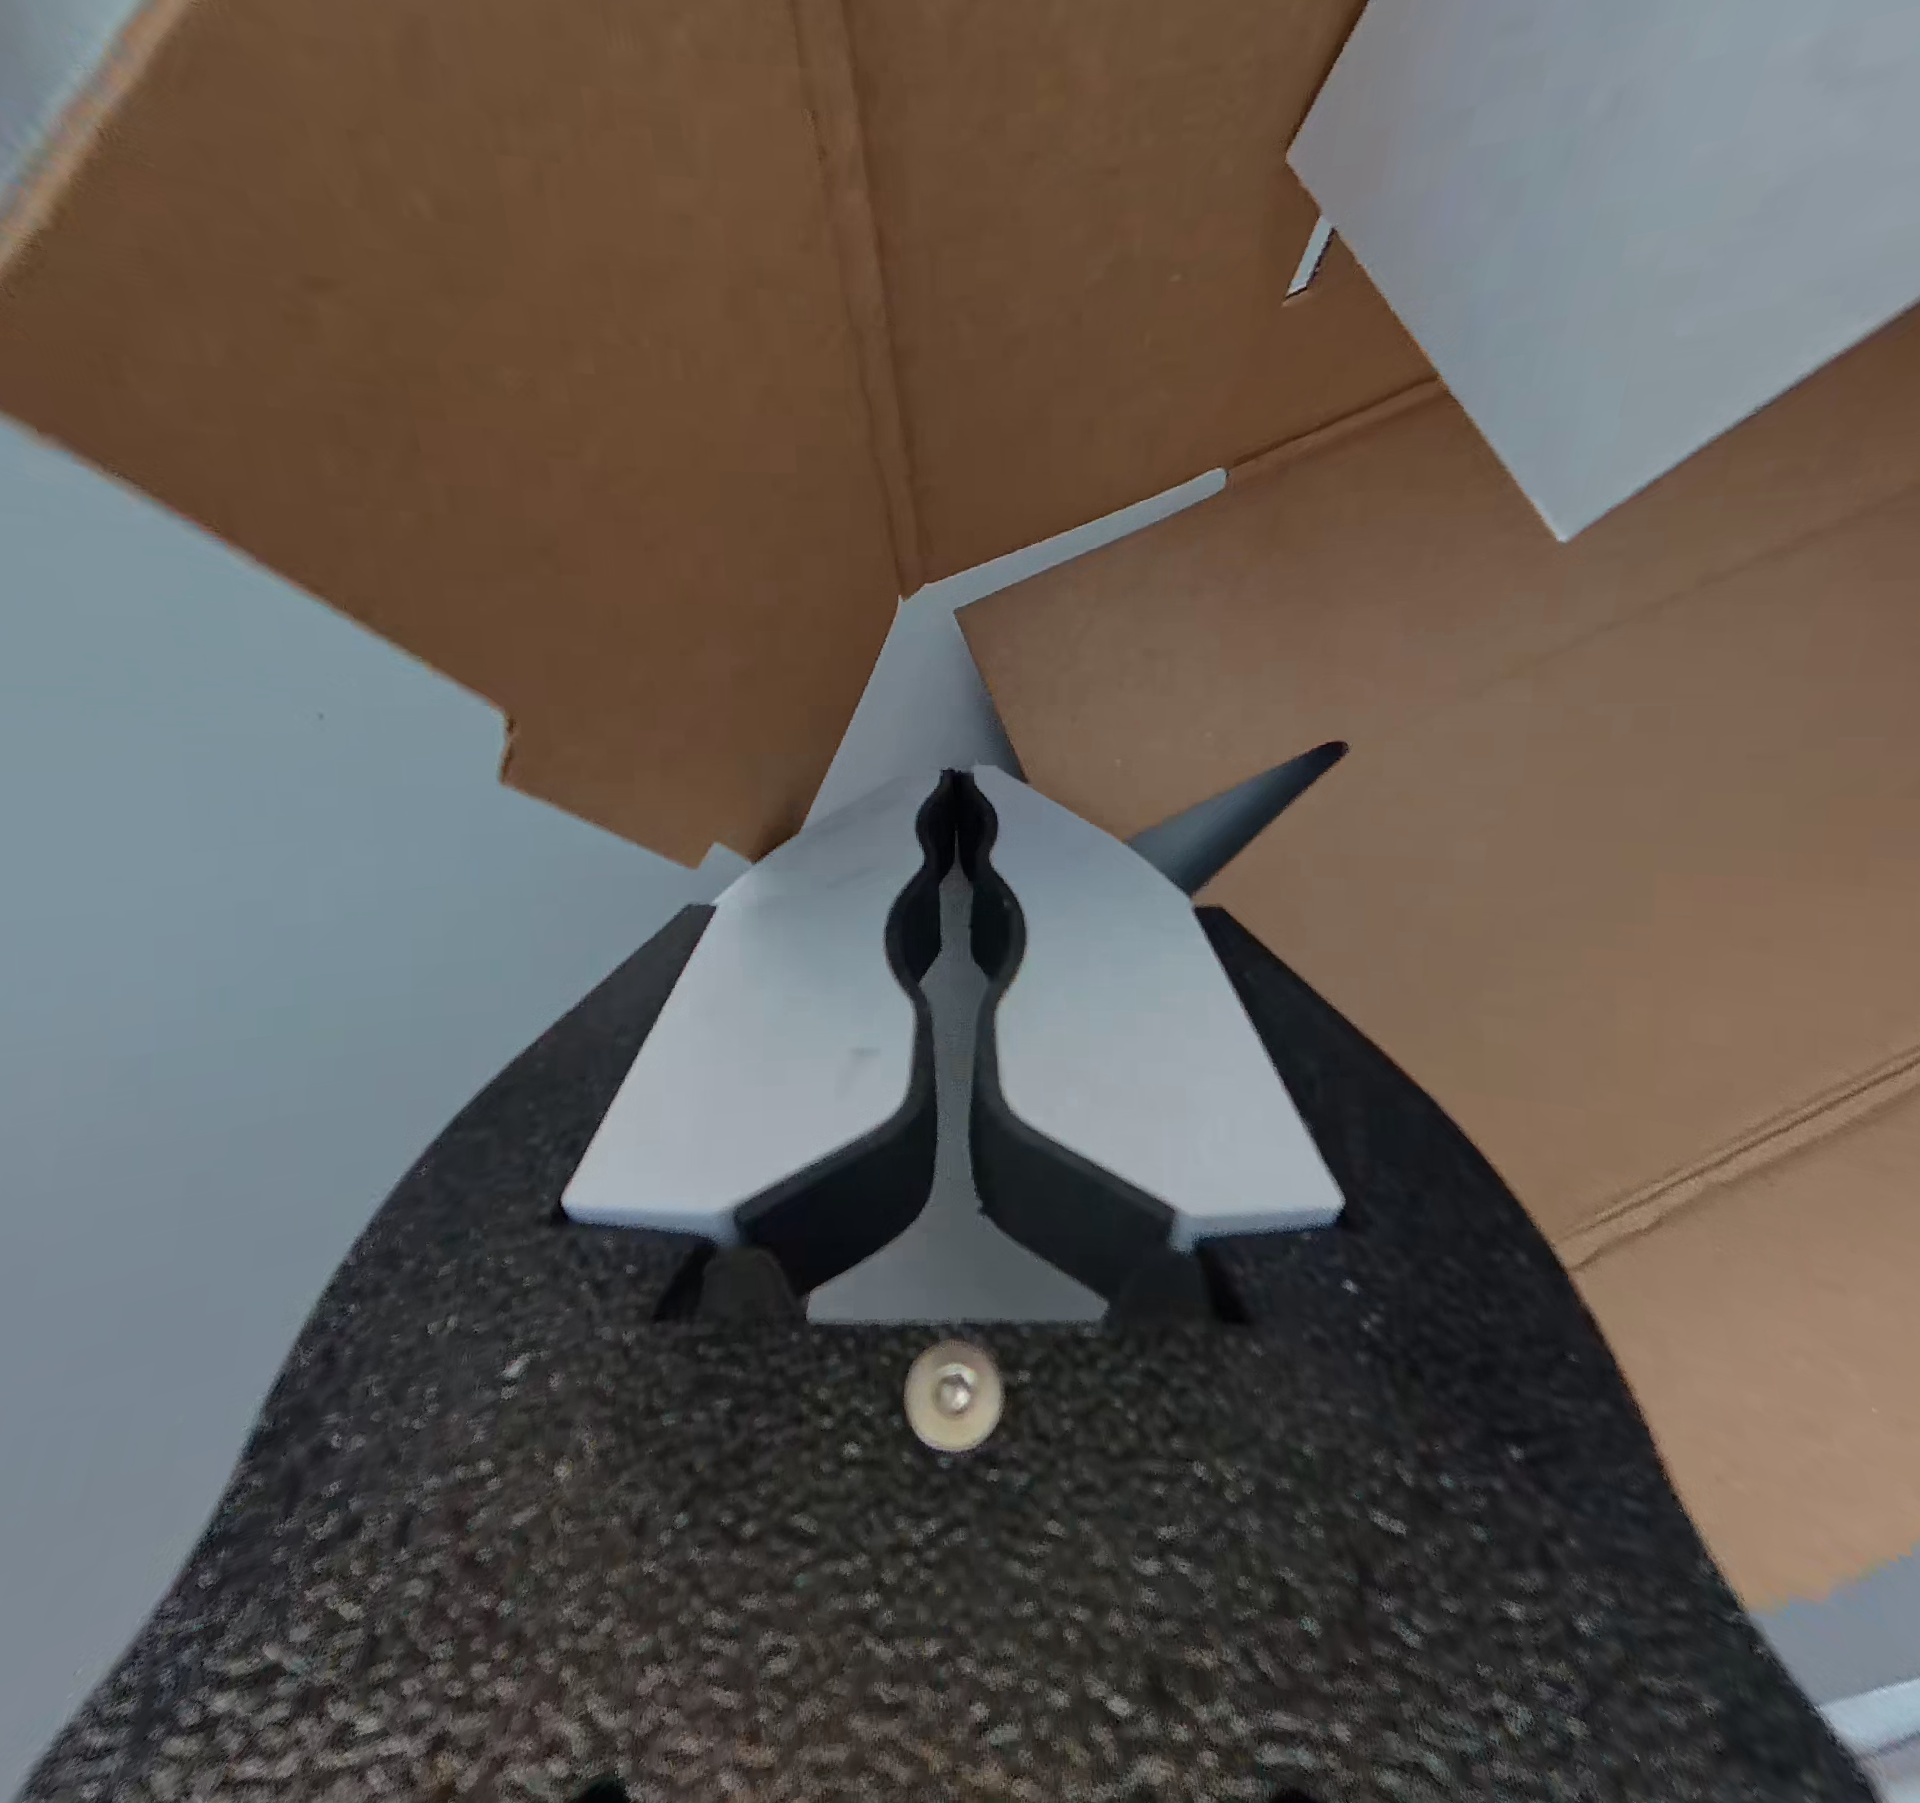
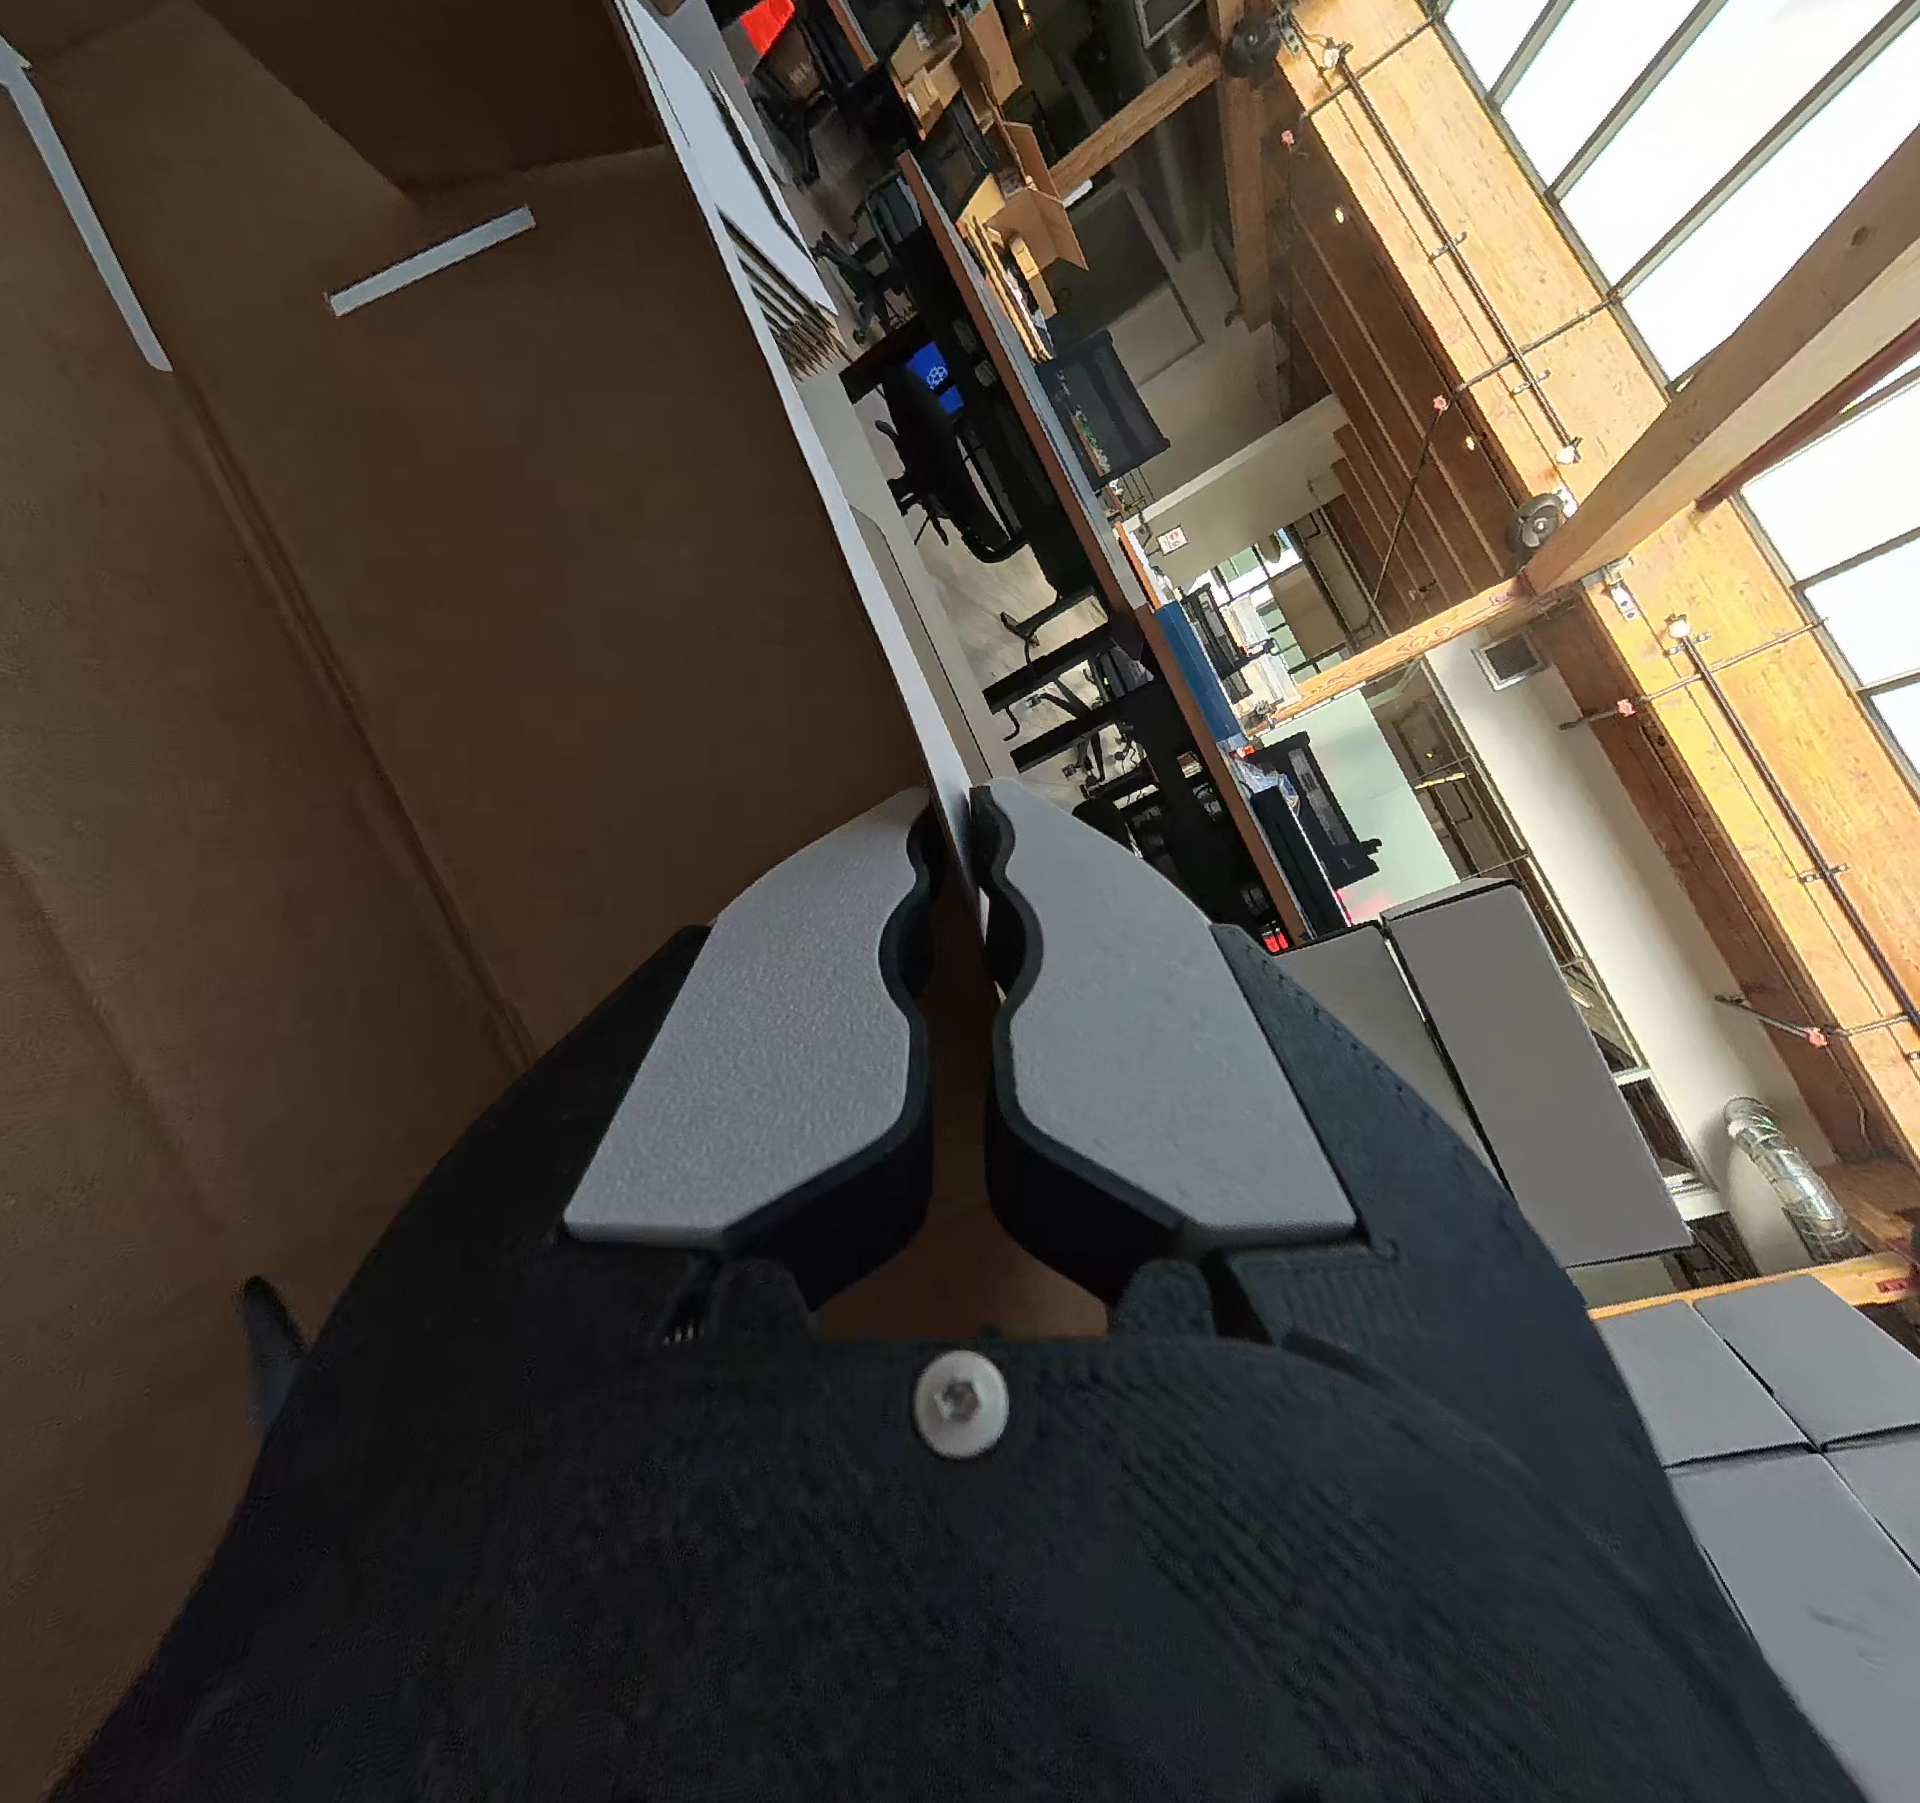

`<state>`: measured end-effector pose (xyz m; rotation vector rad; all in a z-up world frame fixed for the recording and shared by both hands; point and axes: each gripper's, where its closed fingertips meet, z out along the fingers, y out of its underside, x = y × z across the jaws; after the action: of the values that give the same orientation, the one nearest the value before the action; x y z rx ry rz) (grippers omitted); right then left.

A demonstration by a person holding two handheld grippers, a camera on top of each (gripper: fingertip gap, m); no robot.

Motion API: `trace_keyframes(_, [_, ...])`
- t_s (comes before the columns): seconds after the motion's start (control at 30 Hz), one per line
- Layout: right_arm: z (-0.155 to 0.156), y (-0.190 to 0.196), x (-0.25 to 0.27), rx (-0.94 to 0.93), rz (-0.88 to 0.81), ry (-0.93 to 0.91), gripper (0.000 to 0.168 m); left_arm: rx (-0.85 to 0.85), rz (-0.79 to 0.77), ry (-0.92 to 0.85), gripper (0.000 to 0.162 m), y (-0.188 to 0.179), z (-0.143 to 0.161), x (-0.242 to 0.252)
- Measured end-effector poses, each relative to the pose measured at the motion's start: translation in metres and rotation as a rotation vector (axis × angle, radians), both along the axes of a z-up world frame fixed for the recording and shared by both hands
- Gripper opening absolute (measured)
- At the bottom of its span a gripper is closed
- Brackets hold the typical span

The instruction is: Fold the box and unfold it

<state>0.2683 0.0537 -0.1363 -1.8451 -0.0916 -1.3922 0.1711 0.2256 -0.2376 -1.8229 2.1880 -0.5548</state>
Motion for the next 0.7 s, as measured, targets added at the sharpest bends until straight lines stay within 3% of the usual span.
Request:
trace_keyframes(0.13, [-0.001,0.001,-0.001,0.006,-0.001,0.006,0.005,-0.117,0.049,-0.032,0.000,-0.004,-0.001,0.000])
trace_keyframes(0.3, [-0.003,0.001,-0.001,0.021,-0.004,0.007,0.005,-0.414,0.073,-0.096,0.000,-0.030,0.006,0.002])
trace_keyframes(0.53, [0.000,-0.003,0.002,0.063,-0.015,0.030,0.005,-0.136,0.117,-0.117,0.000,-0.004,0.000,0.001])
trace_keyframes(0.7, [0.003,-0.009,0.006,0.108,-0.017,0.052,0.005,-0.133,0.122,-0.143,0.000,-0.005,0.003,0.003])
